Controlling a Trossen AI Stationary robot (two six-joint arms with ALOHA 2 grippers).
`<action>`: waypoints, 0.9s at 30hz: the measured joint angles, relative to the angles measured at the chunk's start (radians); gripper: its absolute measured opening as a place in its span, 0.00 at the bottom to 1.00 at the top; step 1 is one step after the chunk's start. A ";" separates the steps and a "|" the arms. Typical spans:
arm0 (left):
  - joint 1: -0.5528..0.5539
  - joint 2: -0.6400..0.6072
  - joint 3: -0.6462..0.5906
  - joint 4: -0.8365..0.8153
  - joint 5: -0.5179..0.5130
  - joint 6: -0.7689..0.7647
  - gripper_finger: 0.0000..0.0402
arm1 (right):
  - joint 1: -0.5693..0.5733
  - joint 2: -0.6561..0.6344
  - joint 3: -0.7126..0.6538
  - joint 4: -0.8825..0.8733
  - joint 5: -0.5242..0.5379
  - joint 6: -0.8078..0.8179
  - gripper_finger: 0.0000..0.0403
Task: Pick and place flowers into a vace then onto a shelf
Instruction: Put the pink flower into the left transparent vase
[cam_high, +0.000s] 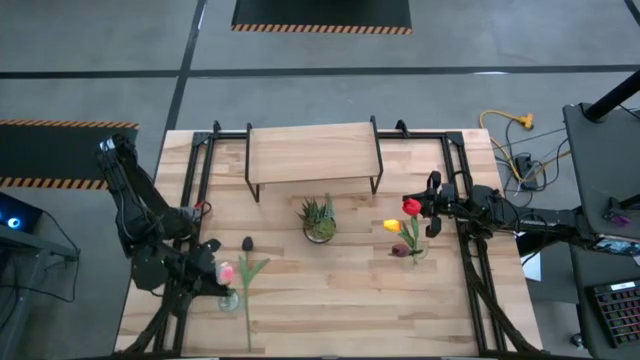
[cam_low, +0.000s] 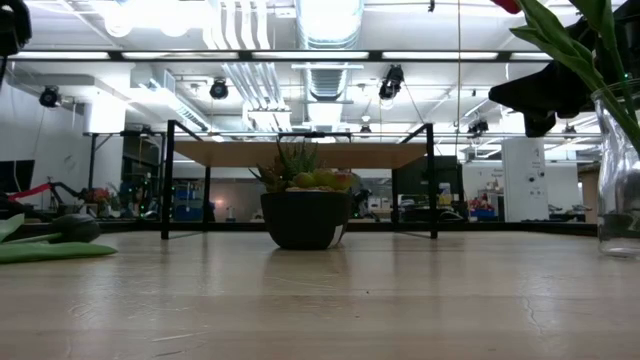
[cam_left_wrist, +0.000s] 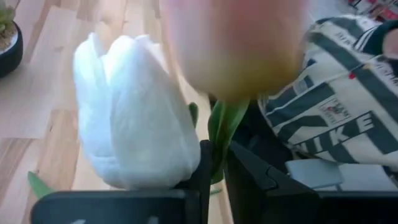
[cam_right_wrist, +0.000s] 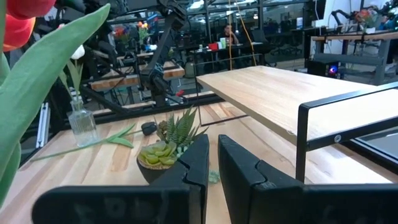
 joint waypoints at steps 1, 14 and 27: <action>0.000 -0.005 0.007 -0.001 0.000 0.002 0.09 | 0.000 0.000 0.000 0.000 0.000 0.001 0.07; 0.000 -0.033 0.030 -0.006 0.057 -0.005 0.15 | 0.000 0.000 0.000 0.001 0.000 -0.005 0.07; 0.000 -0.104 0.093 -0.064 0.085 -0.087 0.15 | 0.000 0.001 0.000 0.032 0.000 -0.009 0.07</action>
